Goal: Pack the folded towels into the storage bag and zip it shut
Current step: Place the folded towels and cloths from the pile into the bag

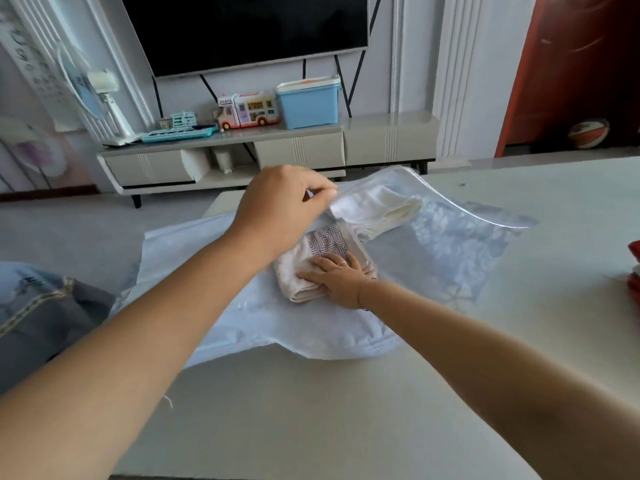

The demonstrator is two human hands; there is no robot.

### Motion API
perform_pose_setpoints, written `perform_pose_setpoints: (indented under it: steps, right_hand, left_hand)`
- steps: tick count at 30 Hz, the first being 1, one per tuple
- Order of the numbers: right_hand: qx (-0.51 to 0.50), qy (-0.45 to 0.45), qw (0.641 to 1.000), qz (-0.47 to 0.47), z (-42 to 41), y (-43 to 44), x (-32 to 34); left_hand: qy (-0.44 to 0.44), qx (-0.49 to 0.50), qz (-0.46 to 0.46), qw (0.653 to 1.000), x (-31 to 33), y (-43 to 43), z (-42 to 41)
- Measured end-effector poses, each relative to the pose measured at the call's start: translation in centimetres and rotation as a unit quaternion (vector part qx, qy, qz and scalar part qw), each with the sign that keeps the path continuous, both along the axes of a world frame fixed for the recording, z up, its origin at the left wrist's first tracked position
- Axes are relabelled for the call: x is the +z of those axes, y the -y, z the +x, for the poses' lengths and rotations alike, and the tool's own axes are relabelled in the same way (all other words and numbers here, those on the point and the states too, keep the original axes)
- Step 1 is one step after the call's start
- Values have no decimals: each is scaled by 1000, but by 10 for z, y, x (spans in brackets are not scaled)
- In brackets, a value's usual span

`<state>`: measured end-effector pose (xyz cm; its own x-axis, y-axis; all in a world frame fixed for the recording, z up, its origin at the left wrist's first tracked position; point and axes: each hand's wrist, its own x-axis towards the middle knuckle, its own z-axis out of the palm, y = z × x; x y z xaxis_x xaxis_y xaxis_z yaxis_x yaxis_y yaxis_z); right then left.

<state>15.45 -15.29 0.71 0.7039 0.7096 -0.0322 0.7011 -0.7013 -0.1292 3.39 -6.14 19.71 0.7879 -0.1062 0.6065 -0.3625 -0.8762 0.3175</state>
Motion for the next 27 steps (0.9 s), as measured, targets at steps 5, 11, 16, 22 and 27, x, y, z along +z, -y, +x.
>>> perform_pose_setpoints:
  steps: [5, 11, 16, 22, 27]
  right_hand:
    - [-1, 7, 1000, 4, 35, -26, 6]
    - [-132, 50, 985, 98, 11, -34, -6]
    - [-133, -37, 988, 72, -3, -43, -14]
    - [-163, -56, 982, 81, 28, -70, -7]
    - [-170, -55, 982, 64, 47, -81, -1]
  left_hand:
    - [-14, 1, 5, 1000, 10, 0, 9]
    - [-31, 12, 9, 999, 20, -12, 16]
    - [-34, 12, 16, 999, 32, -17, 21]
    - [-10, 1, 28, 1000, 43, -22, 28]
    - [-4, -2, 33, 999, 46, -23, 29]
